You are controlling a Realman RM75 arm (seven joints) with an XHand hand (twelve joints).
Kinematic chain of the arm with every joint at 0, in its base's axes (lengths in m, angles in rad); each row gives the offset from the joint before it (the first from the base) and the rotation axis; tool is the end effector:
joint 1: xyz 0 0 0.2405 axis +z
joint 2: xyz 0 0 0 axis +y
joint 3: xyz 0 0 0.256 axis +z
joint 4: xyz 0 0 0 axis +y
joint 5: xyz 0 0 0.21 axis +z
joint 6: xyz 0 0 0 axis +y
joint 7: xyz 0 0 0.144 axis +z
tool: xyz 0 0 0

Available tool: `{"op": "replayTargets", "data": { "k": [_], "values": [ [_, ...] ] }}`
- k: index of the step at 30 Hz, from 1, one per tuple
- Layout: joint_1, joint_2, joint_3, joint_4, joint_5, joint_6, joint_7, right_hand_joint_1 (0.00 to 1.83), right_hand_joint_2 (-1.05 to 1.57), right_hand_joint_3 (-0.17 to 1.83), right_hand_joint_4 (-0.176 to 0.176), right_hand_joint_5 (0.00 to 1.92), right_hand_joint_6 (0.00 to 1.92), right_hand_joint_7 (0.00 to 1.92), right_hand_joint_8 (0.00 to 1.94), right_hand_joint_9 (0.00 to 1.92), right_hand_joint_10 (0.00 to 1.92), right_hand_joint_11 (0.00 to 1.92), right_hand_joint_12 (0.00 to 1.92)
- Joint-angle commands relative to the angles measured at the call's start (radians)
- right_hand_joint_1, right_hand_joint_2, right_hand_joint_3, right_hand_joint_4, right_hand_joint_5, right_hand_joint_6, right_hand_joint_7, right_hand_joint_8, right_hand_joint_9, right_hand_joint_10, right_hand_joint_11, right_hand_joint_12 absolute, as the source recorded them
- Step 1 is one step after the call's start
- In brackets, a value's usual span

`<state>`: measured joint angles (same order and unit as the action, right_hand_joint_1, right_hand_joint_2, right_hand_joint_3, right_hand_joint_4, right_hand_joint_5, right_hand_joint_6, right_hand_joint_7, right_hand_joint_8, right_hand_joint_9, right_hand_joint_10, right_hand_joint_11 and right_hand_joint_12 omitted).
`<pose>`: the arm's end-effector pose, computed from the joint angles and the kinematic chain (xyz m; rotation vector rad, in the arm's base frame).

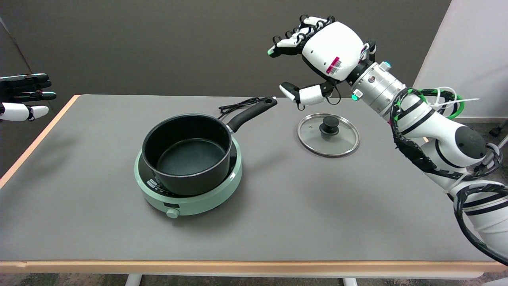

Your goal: Pick up the pot.

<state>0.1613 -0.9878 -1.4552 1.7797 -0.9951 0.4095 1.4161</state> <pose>-0.0795 -0.3488 0.3173 1.9236 0.5581 0.1398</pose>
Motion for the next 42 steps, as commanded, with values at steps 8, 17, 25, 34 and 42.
{"op": "replayTargets", "data": {
  "k": [8,17,25,34,42],
  "values": [
    [-0.003,0.000,0.003,0.008,0.000,0.001,-0.004,1.04,-0.44,0.50,0.176,0.14,0.14,0.14,0.14,0.14,0.14,0.14,0.14],
    [-0.005,0.000,0.006,0.008,0.000,0.000,-0.005,1.05,-0.44,0.50,0.176,0.16,0.16,0.16,0.16,0.16,0.16,0.16,0.16],
    [0.003,0.001,0.005,-0.006,0.000,0.000,-0.001,1.05,-0.45,0.50,0.170,0.16,0.16,0.16,0.16,0.16,0.16,0.16,0.16],
    [0.030,0.001,-0.005,-0.025,0.000,0.000,0.000,1.02,-0.49,0.60,0.176,0.02,0.02,0.02,0.02,0.02,0.02,0.02,0.02],
    [0.037,0.000,-0.006,-0.037,0.000,-0.004,0.000,0.99,-0.61,1.02,0.176,0.10,0.10,0.10,0.10,0.10,0.10,0.10,0.10]
  ]
}}
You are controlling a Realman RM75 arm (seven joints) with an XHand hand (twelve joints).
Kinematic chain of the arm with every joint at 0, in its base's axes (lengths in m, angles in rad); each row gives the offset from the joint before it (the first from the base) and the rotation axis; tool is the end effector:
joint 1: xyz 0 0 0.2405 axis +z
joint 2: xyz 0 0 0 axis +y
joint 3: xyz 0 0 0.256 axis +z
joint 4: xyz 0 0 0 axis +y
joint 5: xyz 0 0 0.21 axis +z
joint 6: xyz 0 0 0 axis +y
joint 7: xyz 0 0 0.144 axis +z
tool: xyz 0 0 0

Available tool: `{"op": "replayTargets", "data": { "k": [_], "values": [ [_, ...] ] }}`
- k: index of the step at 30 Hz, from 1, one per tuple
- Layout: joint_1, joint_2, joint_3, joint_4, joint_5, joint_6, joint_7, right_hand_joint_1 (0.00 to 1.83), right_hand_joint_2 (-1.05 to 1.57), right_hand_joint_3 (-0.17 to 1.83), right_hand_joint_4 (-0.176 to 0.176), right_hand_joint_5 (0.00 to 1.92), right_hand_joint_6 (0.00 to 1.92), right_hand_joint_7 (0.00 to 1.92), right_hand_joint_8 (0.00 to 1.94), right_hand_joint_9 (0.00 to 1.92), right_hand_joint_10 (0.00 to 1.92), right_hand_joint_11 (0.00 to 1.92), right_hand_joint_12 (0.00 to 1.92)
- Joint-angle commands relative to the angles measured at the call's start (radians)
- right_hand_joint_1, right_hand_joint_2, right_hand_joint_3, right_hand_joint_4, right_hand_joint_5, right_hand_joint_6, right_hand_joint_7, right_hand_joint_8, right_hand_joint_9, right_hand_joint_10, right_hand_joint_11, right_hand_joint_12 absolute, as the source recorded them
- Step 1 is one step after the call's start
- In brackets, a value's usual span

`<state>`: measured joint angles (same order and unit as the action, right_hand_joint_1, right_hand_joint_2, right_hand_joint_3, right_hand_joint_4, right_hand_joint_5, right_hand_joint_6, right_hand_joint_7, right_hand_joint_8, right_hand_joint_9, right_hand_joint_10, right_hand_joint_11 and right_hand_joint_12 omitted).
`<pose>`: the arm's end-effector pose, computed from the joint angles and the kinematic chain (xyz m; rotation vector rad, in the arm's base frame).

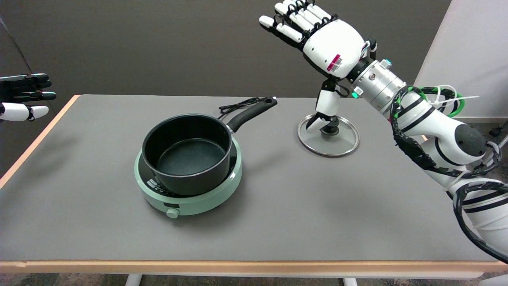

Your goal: Pick up the pot.

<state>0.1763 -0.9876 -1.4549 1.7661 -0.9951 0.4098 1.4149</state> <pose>-0.0775 -0.3519 0.3200 1.9150 0.5612 0.1418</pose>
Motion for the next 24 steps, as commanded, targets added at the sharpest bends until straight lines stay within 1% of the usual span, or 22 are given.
{"op": "replayTargets", "data": {
  "k": [1,4,8,12,14,15,16,17,18,19,24],
  "values": [
    [0.025,0.000,-0.008,-0.027,0.000,-0.004,0.002,0.99,-0.61,1.04,0.176,0.11,0.11,0.11,0.11,0.11,0.11,0.11,0.11],
    [0.035,-0.001,-0.016,-0.034,0.000,-0.006,0.002,1.00,-0.63,1.09,0.176,0.11,0.11,0.11,0.11,0.11,0.11,0.11,0.11],
    [0.073,-0.005,-0.040,-0.064,0.000,-0.009,0.002,1.00,-0.62,1.07,0.176,0.09,0.09,0.09,0.09,0.09,0.09,0.09,0.09],
    [0.126,-0.016,-0.079,-0.118,0.000,-0.009,0.002,1.00,-0.58,1.18,0.176,0.21,0.21,0.21,0.21,0.21,0.21,0.21,0.21],
    [0.151,-0.022,-0.098,-0.137,0.000,-0.009,0.002,1.00,-0.58,1.19,0.176,0.20,0.20,0.20,0.20,0.20,0.20,0.20,0.20],
    [0.169,-0.025,-0.113,-0.152,-0.001,-0.009,0.002,1.00,-0.64,1.18,0.176,0.12,0.12,0.12,0.12,0.12,0.12,0.12,0.12],
    [0.179,-0.026,-0.123,-0.161,-0.001,-0.009,0.002,1.01,-0.65,1.13,0.176,0.09,0.09,0.09,0.09,0.09,0.09,0.09,0.09],
    [0.191,-0.030,-0.137,-0.173,-0.001,-0.010,0.002,1.01,-0.64,1.05,0.176,0.08,0.08,0.08,0.08,0.08,0.08,0.08,0.08],
    [0.207,-0.033,-0.152,-0.186,-0.001,-0.010,0.002,1.00,-0.61,0.92,0.176,0.06,0.06,0.06,0.06,0.06,0.06,0.06,0.06],
    [0.219,-0.035,-0.161,-0.195,-0.003,-0.010,0.002,1.01,-0.61,0.85,0.176,0.06,0.06,0.06,0.06,0.06,0.06,0.06,0.06],
    [0.292,-0.043,-0.242,-0.240,-0.037,-0.010,0.002,1.03,-0.65,0.82,0.176,0.08,0.08,0.08,0.08,0.08,0.08,0.08,0.08]
  ]
}}
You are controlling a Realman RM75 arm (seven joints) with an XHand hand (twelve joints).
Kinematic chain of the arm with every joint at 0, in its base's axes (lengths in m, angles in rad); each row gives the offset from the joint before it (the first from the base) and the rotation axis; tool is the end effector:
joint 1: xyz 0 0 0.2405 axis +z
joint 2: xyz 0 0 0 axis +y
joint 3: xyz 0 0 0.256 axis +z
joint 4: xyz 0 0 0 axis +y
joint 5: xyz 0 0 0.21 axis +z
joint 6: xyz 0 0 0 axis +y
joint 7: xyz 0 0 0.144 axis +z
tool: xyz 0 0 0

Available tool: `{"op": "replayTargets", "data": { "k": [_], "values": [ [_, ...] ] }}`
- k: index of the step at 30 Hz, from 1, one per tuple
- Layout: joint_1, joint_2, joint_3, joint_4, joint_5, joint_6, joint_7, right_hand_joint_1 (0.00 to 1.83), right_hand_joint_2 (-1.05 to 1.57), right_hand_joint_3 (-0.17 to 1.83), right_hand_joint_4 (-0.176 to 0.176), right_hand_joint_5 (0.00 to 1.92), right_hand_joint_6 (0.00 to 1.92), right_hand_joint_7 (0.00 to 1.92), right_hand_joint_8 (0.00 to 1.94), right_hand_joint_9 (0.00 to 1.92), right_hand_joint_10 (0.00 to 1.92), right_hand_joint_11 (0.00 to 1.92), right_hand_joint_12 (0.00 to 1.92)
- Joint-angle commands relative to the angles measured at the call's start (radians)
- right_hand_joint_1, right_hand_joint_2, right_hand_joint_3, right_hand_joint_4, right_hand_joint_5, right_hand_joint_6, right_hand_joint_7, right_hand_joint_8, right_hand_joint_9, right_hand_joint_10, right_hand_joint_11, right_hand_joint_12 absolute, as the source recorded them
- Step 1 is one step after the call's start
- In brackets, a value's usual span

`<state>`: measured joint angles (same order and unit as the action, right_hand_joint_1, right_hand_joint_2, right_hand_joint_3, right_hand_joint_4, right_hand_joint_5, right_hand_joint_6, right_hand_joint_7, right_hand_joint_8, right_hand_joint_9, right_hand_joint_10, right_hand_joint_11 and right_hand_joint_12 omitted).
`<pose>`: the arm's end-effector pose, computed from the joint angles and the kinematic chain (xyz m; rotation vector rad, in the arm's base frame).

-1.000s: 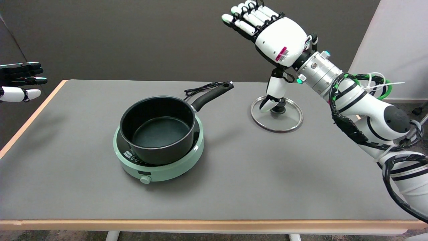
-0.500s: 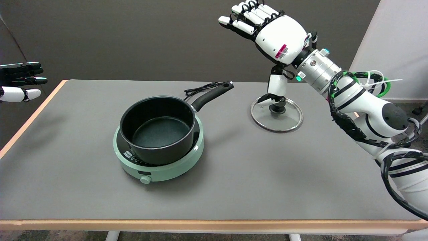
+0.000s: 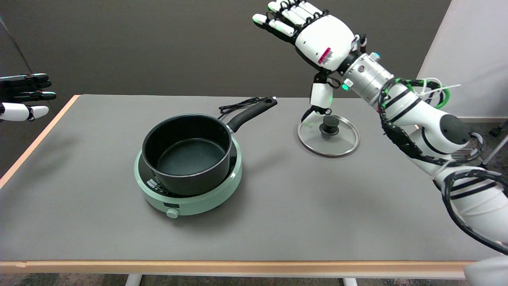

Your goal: Pick up the pot.

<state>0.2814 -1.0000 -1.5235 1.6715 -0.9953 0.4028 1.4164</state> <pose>-0.0764 -0.3755 0.3173 1.9185 0.5351 0.1564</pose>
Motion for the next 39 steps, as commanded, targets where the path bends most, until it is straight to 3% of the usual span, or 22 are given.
{"op": "replayTargets", "data": {
  "k": [1,10,17,24,30,39],
  "values": [
    [0.197,-0.032,-0.185,-0.152,-0.042,-0.003,0.000,1.03,-0.66,0.80,0.176,0.07,0.07,0.07,0.07,0.07,0.07,0.07,0.07],
    [0.308,-0.059,-0.359,-0.266,-0.105,-0.019,0.000,1.05,-0.70,0.80,0.176,0.05,0.05,0.05,0.05,0.05,0.05,0.05,0.05],
    [0.333,-0.081,-0.464,-0.290,-0.264,-0.109,0.000,1.05,-0.75,0.84,0.176,0.02,0.02,0.02,0.02,0.02,0.02,0.02,0.02],
    [0.327,-0.124,-0.460,-0.331,-0.370,-0.125,0.026,1.06,-0.84,0.95,0.176,0.01,0.01,0.01,0.01,0.01,0.01,0.01,0.01],
    [0.309,-0.167,-0.470,-0.349,-0.544,-0.170,0.168,1.06,-0.91,1.10,0.176,0.00,0.00,0.00,0.00,0.00,0.00,0.00,0.00],
    [0.288,-0.238,-0.432,-0.432,-0.646,-0.199,0.195,1.08,-0.98,1.37,0.176,0.00,0.00,0.00,0.00,0.00,0.00,0.00,0.00]
  ]
}}
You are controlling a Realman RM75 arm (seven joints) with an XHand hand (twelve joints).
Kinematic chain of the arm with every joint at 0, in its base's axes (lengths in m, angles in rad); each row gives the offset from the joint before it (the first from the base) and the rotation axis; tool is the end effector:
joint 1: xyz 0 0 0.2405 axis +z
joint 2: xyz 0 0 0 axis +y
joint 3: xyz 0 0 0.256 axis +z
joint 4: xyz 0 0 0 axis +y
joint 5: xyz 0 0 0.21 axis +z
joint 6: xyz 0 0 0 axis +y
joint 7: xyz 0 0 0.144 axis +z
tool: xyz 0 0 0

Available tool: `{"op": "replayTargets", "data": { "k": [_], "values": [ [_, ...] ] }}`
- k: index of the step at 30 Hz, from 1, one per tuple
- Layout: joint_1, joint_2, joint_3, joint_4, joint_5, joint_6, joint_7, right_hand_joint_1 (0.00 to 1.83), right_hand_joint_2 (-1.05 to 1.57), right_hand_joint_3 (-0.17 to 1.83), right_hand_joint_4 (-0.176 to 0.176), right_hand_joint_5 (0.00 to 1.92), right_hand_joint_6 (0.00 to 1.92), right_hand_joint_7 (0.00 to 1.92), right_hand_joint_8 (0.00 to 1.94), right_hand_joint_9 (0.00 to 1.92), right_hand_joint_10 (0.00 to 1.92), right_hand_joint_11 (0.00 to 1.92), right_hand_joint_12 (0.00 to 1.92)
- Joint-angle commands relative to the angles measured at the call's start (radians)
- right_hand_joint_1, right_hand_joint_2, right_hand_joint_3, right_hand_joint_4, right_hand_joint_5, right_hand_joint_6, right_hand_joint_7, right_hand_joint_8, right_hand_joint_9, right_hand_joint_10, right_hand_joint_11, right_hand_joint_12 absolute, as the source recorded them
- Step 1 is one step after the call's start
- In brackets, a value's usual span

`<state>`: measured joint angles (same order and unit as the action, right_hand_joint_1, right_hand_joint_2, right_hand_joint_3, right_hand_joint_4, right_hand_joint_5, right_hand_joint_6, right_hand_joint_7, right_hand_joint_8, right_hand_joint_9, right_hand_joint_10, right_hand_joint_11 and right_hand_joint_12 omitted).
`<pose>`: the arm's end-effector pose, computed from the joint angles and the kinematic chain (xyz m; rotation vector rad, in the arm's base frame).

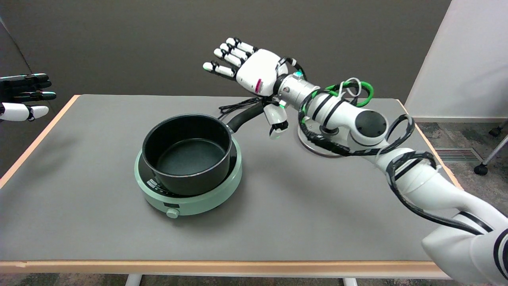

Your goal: Pick up the pot.

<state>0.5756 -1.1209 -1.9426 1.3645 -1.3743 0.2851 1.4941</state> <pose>-0.1345 -0.4504 0.2341 1.9962 0.5779 -0.2055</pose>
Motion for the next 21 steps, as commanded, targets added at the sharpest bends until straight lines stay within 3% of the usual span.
{"op": "replayTargets", "data": {
  "k": [1,21],
  "values": [
    [-0.011,-0.129,-0.003,-0.131,-0.280,-0.083,0.118,1.09,-0.98,1.37,0.176,0.00,0.00,0.00,0.00,0.00,0.00,0.00,0.00],
    [-0.103,-0.255,0.155,-0.084,-0.454,-0.083,0.112,1.11,-1.05,1.52,0.176,0.00,0.00,0.00,0.00,0.00,0.00,0.00,0.00]
  ]
}}
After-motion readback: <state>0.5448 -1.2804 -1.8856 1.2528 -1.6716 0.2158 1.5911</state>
